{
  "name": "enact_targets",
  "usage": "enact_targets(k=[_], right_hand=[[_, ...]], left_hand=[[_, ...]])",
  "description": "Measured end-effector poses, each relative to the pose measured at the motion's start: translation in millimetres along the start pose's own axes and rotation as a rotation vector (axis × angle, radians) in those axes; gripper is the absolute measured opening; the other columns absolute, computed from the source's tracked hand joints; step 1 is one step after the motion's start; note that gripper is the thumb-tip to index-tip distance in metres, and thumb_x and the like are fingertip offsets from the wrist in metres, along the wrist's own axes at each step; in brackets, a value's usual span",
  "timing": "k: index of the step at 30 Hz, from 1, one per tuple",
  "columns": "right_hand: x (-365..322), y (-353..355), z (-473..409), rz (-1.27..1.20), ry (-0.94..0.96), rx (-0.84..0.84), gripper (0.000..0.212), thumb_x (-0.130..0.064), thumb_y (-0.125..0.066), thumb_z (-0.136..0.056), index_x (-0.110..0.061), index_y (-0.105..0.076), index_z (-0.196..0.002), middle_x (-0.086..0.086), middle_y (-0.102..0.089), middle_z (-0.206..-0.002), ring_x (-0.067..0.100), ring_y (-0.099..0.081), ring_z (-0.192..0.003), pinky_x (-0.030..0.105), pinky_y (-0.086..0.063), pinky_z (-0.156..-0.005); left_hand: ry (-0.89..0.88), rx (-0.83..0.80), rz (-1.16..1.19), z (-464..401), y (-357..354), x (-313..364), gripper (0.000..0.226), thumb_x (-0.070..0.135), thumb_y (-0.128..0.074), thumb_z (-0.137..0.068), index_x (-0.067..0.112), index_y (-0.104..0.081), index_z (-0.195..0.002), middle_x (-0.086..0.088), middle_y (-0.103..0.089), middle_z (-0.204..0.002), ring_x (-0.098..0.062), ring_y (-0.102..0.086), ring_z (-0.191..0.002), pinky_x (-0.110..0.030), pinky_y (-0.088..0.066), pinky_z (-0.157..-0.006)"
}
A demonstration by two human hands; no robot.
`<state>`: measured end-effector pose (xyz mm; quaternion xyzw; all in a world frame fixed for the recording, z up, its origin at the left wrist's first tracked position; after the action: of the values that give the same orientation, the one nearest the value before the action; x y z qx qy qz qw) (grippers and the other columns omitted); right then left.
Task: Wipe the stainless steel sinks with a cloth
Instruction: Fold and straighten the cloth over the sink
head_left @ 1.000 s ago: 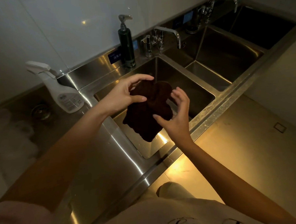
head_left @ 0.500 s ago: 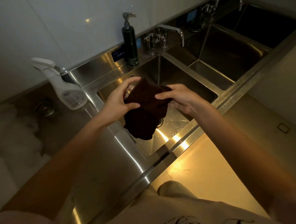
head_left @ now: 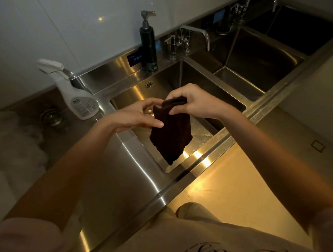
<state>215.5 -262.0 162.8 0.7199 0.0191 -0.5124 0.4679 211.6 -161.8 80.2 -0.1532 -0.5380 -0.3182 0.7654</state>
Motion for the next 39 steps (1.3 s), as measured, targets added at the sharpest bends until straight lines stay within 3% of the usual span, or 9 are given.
enact_targets(k=[3,8,11,15,20,24,29,32,39], right_hand=[[8,1,3,0.039,-0.026,0.006,0.018,-0.007,-0.067,-0.086,-0.008,-0.070,-0.103,0.002,-0.070,-0.098,0.005,-0.063,-0.095,0.022,-0.051,-0.087],[16,10,6,0.019,-0.030,0.026,0.017,-0.007,-0.068,-0.084,-0.010,-0.071,-0.101,0.003,-0.070,-0.096,0.001,-0.063,-0.093,0.016,-0.050,-0.086],[26,20,7,0.004,-0.059,0.053,0.017,-0.010,-0.069,-0.084,-0.012,-0.070,-0.100,-0.002,-0.069,-0.095,0.000,-0.063,-0.093,0.017,-0.049,-0.086],[42,27,7,-0.020,-0.100,0.128,0.017,-0.014,-0.071,-0.083,-0.022,-0.068,-0.098,-0.014,-0.066,-0.093,-0.006,-0.062,-0.093,0.012,-0.049,-0.084],[60,19,3,0.101,-0.152,0.232,0.019,-0.017,-0.073,-0.082,-0.028,-0.069,-0.097,-0.014,-0.068,-0.093,-0.003,-0.063,-0.090,0.016,-0.052,-0.080],[75,3,9,0.268,-0.203,0.268,0.018,-0.020,-0.069,-0.085,-0.023,-0.067,-0.103,-0.008,-0.069,-0.095,0.004,-0.064,-0.092,0.026,-0.054,-0.085],[92,-19,28,0.407,-0.307,0.301,0.016,-0.022,-0.060,-0.091,-0.019,-0.064,-0.107,0.001,-0.068,-0.094,0.017,-0.065,-0.090,0.040,-0.055,-0.081],[88,-35,35,0.433,-0.344,0.353,0.017,-0.022,-0.056,-0.094,-0.018,-0.063,-0.108,0.000,-0.067,-0.097,0.018,-0.065,-0.091,0.040,-0.055,-0.081],[63,-78,52,0.459,-0.465,0.459,0.018,-0.020,-0.055,-0.093,-0.017,-0.065,-0.108,0.001,-0.067,-0.096,0.019,-0.065,-0.090,0.034,-0.052,-0.081]], left_hand=[[-0.054,-0.007,-0.341,-8,-6,23,0.039,0.025,-0.082,-0.070,0.027,-0.063,-0.104,0.015,-0.066,-0.094,0.003,-0.063,-0.083,-0.008,-0.048,-0.068],[-0.171,0.086,-0.710,-21,-14,47,0.050,0.027,-0.080,-0.072,0.026,-0.056,-0.116,0.010,-0.063,-0.094,0.007,-0.060,-0.083,-0.009,-0.049,-0.065],[-0.181,0.146,-0.824,-20,-9,55,0.031,0.031,-0.074,-0.078,0.035,-0.060,-0.105,0.012,-0.063,-0.085,0.002,-0.062,-0.075,-0.021,-0.054,-0.066],[-0.219,0.299,-0.990,-15,9,70,0.019,0.039,-0.070,-0.079,0.026,-0.068,-0.093,0.008,-0.056,-0.097,-0.008,-0.056,-0.086,-0.041,-0.051,-0.078],[-0.228,0.372,-1.260,-20,12,70,0.030,0.042,-0.068,-0.081,0.016,-0.067,-0.095,0.002,-0.061,-0.104,-0.017,-0.058,-0.096,-0.043,-0.050,-0.078],[-0.306,0.346,-1.381,-27,5,63,0.030,0.044,-0.061,-0.085,0.015,-0.064,-0.092,0.000,-0.061,-0.098,-0.020,-0.059,-0.091,-0.034,-0.046,-0.068],[-0.351,0.261,-1.502,-38,-2,45,0.031,0.046,-0.051,-0.093,0.020,-0.063,-0.106,0.000,-0.064,-0.093,-0.018,-0.062,-0.084,-0.028,-0.041,-0.063],[-0.382,0.194,-1.570,-37,-2,34,0.033,0.046,-0.047,-0.095,0.021,-0.062,-0.111,-0.001,-0.064,-0.094,-0.019,-0.063,-0.082,-0.029,-0.043,-0.061],[-0.495,0.085,-1.659,-11,-11,3,0.026,0.040,-0.054,-0.093,0.020,-0.063,-0.107,0.002,-0.061,-0.097,-0.017,-0.061,-0.079,-0.025,-0.028,-0.055]])
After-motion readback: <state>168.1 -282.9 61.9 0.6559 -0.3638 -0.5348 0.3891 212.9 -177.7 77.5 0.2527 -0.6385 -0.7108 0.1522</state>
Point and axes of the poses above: each hand's wrist, its own z-axis away from the middle knuckle, its own y-axis out of the back of the hand, x = y × z, the point moved 10 cm from there along -z, towards the middle knuckle
